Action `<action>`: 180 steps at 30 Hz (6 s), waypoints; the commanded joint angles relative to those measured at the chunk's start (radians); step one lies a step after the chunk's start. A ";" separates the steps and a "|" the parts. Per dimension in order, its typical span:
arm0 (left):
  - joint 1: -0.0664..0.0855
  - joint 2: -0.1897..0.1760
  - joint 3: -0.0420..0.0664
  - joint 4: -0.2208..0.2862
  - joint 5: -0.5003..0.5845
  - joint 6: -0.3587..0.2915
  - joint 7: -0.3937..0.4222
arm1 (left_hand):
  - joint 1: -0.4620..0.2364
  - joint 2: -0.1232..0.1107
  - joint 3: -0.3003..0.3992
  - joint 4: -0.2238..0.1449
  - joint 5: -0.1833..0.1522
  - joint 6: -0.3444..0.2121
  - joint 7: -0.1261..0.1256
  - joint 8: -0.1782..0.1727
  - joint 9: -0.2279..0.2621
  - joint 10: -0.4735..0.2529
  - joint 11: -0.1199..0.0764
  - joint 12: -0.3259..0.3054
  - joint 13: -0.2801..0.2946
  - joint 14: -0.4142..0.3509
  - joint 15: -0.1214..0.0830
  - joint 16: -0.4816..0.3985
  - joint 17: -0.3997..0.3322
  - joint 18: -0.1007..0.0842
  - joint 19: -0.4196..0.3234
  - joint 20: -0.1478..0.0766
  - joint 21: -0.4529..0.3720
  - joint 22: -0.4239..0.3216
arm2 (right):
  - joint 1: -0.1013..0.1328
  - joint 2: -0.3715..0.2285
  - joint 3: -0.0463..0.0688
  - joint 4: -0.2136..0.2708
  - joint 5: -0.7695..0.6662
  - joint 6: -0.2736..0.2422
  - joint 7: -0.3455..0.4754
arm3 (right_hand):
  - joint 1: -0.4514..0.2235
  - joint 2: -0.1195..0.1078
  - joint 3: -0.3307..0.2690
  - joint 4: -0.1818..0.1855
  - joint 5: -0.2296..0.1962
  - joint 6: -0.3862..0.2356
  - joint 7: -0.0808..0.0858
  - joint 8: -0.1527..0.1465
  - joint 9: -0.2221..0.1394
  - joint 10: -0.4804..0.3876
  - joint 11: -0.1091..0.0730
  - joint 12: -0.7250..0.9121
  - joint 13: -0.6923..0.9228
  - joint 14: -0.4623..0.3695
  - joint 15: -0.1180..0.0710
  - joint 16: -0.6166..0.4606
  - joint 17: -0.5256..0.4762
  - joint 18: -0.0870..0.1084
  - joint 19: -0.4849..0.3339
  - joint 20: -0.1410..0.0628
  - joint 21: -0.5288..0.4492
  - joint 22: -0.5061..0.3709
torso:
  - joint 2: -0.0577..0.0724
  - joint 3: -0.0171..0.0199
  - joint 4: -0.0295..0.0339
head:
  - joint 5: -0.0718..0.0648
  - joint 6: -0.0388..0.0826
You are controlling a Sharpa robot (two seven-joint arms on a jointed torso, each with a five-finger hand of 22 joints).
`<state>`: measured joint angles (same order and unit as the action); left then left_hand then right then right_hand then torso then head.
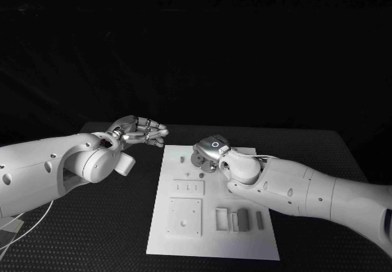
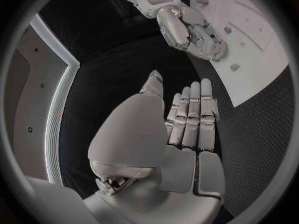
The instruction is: Assemble the parts on the task board
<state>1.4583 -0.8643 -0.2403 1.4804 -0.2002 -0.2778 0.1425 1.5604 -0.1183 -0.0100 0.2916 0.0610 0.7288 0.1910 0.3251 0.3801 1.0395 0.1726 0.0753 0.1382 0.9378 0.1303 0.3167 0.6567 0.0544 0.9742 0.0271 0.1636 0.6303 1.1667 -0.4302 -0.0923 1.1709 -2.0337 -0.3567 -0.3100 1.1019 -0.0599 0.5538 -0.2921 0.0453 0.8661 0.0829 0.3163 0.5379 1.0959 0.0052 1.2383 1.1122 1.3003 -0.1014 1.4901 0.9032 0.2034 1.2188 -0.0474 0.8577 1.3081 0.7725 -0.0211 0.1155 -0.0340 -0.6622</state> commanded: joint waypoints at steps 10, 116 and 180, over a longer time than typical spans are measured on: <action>0.002 0.010 0.001 -0.003 -0.002 0.017 0.003 | -0.002 -0.001 0.006 0.000 -0.004 0.001 0.033 -0.004 -0.001 -0.003 0.004 -0.004 0.001 -0.006 0.000 -0.005 0.002 0.015 -0.006 0.002 -0.005 0.002 | -0.001 0.026 0.000 -0.029 0.006 0.014 0.002 | 0.002 0.002 0.006 0.002 0.003 0.097 0.028 0.006 0.010 0.003 -0.006 -0.006 -0.002 0.004 -0.005 0.002 -0.002 0.058 -0.001 -0.007 0.002 0.016 | 0.000 -0.0004 -0.0002 | -0.004 -0.004; 0.001 0.001 0.001 -0.042 -0.022 0.015 0.009 | -0.015 -0.001 0.014 0.000 -0.004 0.000 0.033 -0.006 -0.003 -0.012 0.007 -0.007 0.004 -0.006 0.001 -0.015 0.011 0.015 -0.007 0.003 -0.011 0.004 | 0.065 -0.290 0.097 0.104 0.561 -0.085 0.350 | -0.052 -0.106 0.031 0.076 0.003 -0.044 0.079 -0.072 -0.031 -0.048 0.043 -0.027 -0.092 -0.024 0.040 -0.025 -0.069 0.058 -0.016 0.001 -0.024 0.015 | -0.008 0.0164 -0.0283 | -0.007 0.031; -0.007 0.008 0.001 -0.059 -0.042 0.032 0.012 | -0.010 0.000 0.016 0.000 -0.004 -0.001 0.034 -0.008 -0.003 -0.015 0.008 -0.007 0.005 -0.003 0.001 -0.018 0.016 0.015 -0.006 0.003 -0.012 0.006 | -0.030 -0.271 0.072 -0.218 0.634 0.119 0.550 | 0.033 -0.074 0.027 0.010 0.003 -0.076 0.088 -0.057 -0.035 0.034 0.058 -0.835 -0.722 -0.040 0.054 -0.105 -0.095 0.058 -0.043 0.034 -0.085 0.009 | -0.012 0.0242 -0.0345 | -0.024 0.008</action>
<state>1.4511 -0.8569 -0.2404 1.4178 -0.2376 -0.2596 0.1438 1.5522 -0.1181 0.0001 0.2926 0.0610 0.7288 0.1910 0.3215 0.3778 1.0322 0.1798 0.0695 0.1417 0.9379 0.1303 0.3050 0.6705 0.0592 0.9706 0.0307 0.1559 0.6348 1.1380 -0.7038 -0.0203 0.9564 -1.4110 -0.2260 0.2241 1.1368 -0.1422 0.5862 -0.2817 0.0504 0.7868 0.1684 0.2573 0.5038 1.1245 0.0624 0.4064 0.3903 1.2562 -0.0464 1.3883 0.8068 0.2144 1.1705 -0.0142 0.7765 1.3081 0.7609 0.0028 0.0801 -0.0584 -0.6523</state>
